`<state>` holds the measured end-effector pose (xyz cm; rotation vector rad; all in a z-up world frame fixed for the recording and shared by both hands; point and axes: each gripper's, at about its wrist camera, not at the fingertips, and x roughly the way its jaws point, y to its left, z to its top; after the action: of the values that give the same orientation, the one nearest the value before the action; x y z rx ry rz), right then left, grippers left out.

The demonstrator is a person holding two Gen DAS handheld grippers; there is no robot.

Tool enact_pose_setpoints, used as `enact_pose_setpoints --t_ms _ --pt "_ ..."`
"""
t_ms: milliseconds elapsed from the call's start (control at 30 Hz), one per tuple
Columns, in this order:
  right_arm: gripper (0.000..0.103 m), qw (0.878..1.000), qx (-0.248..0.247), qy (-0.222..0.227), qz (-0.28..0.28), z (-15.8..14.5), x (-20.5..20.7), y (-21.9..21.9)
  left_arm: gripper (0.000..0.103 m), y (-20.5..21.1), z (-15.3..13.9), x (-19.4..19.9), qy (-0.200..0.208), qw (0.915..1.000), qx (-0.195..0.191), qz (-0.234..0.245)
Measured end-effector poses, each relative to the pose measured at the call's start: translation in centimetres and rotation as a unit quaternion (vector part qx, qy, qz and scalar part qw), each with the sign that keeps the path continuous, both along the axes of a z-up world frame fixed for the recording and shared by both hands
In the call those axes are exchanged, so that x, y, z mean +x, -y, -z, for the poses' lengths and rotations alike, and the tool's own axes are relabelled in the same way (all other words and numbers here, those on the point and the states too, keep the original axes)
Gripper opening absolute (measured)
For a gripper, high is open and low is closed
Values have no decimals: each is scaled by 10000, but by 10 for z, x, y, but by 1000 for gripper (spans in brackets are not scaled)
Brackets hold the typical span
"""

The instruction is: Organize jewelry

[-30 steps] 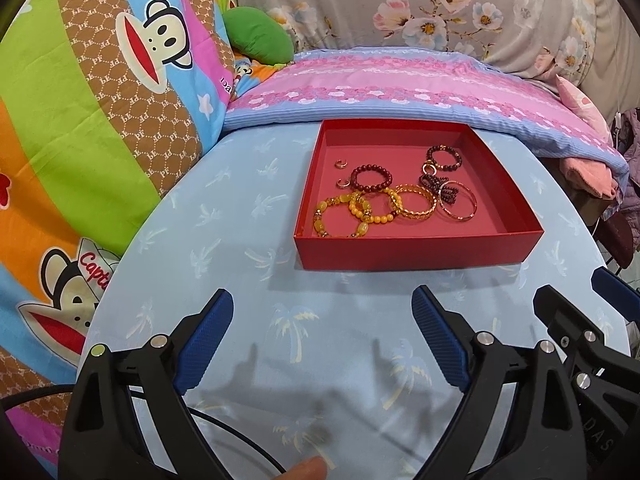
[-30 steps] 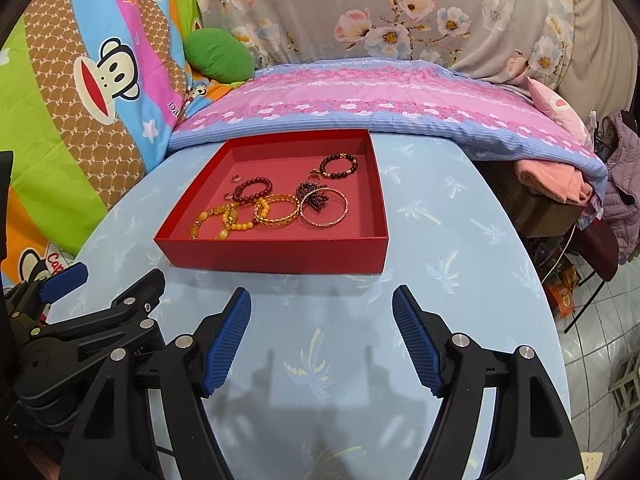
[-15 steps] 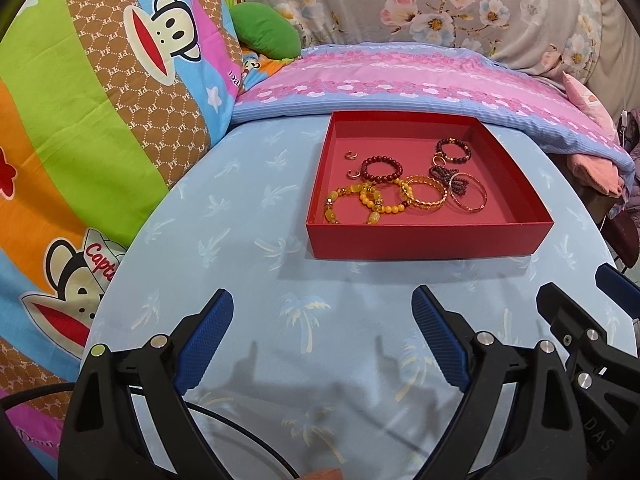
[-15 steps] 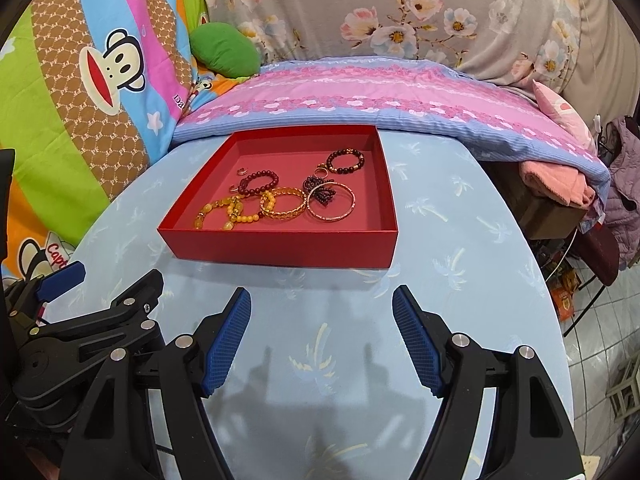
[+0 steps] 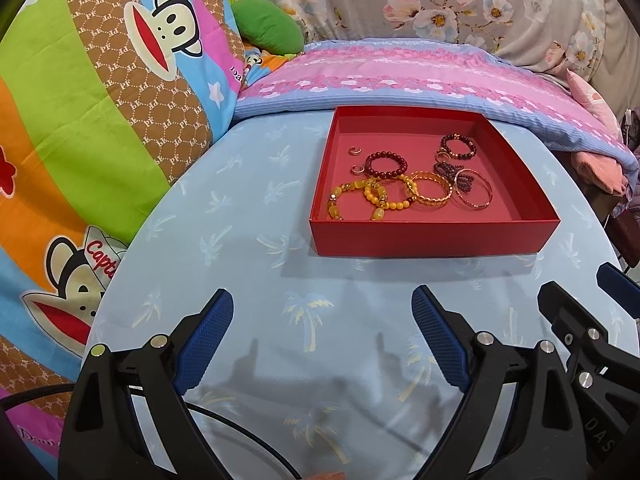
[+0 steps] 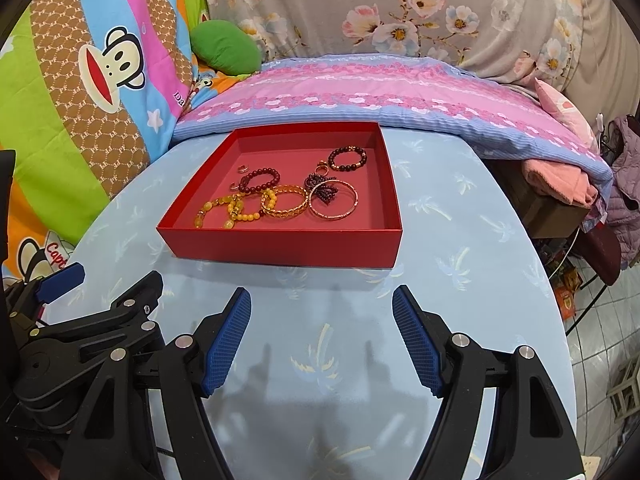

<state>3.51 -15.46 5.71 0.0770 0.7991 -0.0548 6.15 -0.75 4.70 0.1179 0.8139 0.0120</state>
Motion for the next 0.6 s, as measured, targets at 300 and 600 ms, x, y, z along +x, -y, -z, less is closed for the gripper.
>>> enact_pose_setpoints --t_ms 300,600 --pt "71 10000 35 -18 -3 2 2 1 86 -1 0 1 -17 10000 5 -18" --pt "83 10000 -67 36 43 1 1 2 86 -4 3 0 -43 10000 -11 -75"
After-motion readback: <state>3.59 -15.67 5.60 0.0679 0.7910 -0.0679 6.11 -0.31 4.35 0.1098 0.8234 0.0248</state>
